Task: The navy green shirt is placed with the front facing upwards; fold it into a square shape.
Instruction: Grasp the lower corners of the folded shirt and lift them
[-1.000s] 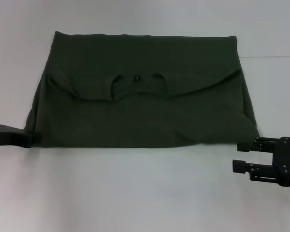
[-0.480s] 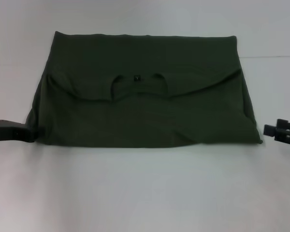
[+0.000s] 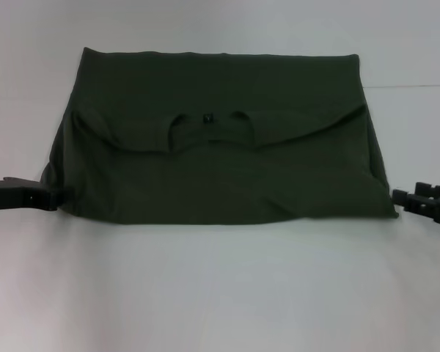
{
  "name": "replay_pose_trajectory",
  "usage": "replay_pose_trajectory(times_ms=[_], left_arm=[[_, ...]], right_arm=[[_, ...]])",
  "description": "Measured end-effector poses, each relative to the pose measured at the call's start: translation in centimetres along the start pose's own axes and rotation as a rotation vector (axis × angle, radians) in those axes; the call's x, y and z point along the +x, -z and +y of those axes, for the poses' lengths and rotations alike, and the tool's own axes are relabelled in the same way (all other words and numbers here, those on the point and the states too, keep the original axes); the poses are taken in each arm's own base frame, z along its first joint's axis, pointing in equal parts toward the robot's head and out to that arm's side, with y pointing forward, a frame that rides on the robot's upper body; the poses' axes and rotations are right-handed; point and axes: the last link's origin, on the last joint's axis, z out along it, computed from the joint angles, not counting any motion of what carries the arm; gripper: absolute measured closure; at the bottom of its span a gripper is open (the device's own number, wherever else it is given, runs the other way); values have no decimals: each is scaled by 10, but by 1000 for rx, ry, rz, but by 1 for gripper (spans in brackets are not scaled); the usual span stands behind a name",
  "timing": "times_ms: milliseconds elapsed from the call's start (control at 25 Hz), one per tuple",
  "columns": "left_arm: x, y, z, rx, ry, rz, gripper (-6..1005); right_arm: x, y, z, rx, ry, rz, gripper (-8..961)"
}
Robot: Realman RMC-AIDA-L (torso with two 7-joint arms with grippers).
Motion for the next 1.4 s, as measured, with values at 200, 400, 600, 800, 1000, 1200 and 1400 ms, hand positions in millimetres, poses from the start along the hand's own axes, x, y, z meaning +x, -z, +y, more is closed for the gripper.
replay_pose_trajectory(times_ms=[200,400,600,800,1000,1200,1400], left_arm=[[0,0,-1,3,0,2,959],[0,1,-1,5,-2,3,959],[1,1,-1,7,-7,5,959],[1,0,-1,9,-12,6,959],[1,0,-1,8,-13,6,960],[1,0,-1,10,-14,7,960],[1,-1,-1,9,-19,6,959]], right_arm=[[4,-18,6,-6,15,47,263],[4,-29,8,2,21,67,265],[6,-34,8,15,23,86,266],[8,-39,8,29,27,138,285],[6,-40,10,20,49,146,435],[5,-41,11,11,65,142,634],[4,-41,11,11,68,141,808]])
